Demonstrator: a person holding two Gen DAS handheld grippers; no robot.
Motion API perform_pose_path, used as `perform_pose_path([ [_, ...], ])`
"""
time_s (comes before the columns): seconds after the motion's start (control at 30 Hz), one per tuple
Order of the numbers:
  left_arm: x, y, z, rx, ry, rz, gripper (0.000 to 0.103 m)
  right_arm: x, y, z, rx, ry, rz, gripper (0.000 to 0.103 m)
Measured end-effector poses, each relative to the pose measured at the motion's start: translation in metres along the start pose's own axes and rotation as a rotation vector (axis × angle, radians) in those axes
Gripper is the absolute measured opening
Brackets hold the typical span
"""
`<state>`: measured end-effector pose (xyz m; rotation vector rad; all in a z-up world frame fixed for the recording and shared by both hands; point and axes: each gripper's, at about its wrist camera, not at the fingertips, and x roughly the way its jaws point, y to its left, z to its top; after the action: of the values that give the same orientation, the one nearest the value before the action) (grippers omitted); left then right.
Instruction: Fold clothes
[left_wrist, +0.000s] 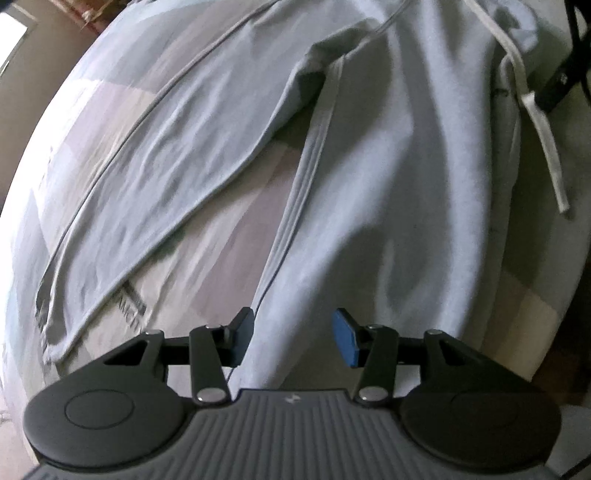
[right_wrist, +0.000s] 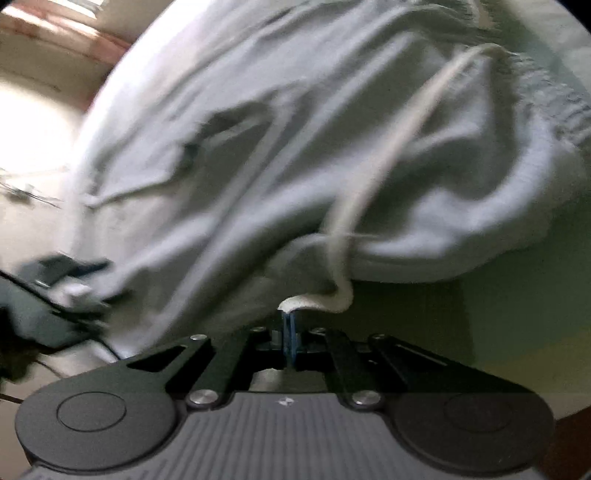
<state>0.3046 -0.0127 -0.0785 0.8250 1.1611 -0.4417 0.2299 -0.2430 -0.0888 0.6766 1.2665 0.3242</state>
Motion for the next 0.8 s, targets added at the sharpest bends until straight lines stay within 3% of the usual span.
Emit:
perform_pose_path([
  [0.2, 0.002, 0.008, -0.013, -0.049, 0.015, 0.024, 0.049, -0.008, 0.058, 0.033, -0.078, -0.121, 0.213, 0.006],
  [0.27, 0.002, 0.007, -0.015, -0.048, 0.012, 0.026, 0.049, -0.007, 0.072, 0.044, -0.11, -0.153, 0.239, 0.012],
  [0.33, 0.003, 0.007, -0.016, -0.048, 0.012, 0.026, 0.049, 0.0, 0.077, 0.049, -0.134, -0.139, 0.209, 0.045],
  [0.37, 0.003, 0.007, -0.017, -0.05, 0.009, 0.026, 0.049, 0.004, 0.077, 0.049, -0.14, -0.122, 0.184, 0.049],
  [0.57, 0.008, 0.009, -0.024, -0.07, 0.001, 0.016, 0.055, -0.006, 0.025, 0.005, -0.034, -0.056, 0.055, 0.05],
  [0.67, 0.01, 0.005, -0.021, -0.078, 0.0, 0.001, 0.055, -0.025, -0.024, -0.017, 0.092, -0.082, 0.001, 0.057],
  [0.73, -0.009, -0.008, -0.019, -0.074, -0.005, -0.014, 0.055, -0.041, -0.058, -0.027, 0.177, -0.14, 0.002, 0.069],
  [0.8, -0.012, -0.014, -0.014, -0.057, -0.018, -0.028, 0.055, -0.053, -0.088, -0.032, 0.266, -0.207, 0.027, 0.074],
])
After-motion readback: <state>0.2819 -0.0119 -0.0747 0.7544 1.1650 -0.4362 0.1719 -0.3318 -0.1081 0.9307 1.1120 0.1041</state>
